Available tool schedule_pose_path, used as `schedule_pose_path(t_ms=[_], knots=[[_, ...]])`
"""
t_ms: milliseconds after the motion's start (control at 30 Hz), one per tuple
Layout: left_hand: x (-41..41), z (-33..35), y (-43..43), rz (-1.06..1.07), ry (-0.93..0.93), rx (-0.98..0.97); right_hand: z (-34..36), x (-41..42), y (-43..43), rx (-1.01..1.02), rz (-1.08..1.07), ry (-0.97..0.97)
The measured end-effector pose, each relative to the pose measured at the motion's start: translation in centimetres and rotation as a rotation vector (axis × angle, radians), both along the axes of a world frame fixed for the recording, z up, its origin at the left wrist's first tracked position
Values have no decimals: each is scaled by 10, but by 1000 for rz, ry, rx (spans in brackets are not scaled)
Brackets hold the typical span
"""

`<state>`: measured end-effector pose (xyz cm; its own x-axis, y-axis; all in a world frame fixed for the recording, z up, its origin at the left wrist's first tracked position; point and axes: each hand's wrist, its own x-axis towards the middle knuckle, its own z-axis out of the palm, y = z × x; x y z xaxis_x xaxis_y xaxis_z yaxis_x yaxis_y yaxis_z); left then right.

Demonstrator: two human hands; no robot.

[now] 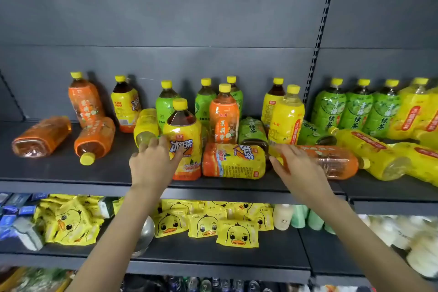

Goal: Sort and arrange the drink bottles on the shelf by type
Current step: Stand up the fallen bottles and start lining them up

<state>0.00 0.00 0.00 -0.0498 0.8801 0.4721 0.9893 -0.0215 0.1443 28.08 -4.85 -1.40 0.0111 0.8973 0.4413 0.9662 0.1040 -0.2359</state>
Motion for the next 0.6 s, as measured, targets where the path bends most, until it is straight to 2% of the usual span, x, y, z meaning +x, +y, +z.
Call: schedule_pose_path(t_ms=[133, 333, 500, 600], knots=[[-1, -1, 27, 21, -100, 6, -10, -6, 25, -32, 18, 16], [10, -1, 56, -200, -192, 145, -28, -9, 57, -173, 102, -34], [16, -10, 69, -241, -334, 191, -37, 1, 72, -268, 140, 18], [14, -10, 67, -239, -359, 219, -37, 11, 75, -358, 130, -62]])
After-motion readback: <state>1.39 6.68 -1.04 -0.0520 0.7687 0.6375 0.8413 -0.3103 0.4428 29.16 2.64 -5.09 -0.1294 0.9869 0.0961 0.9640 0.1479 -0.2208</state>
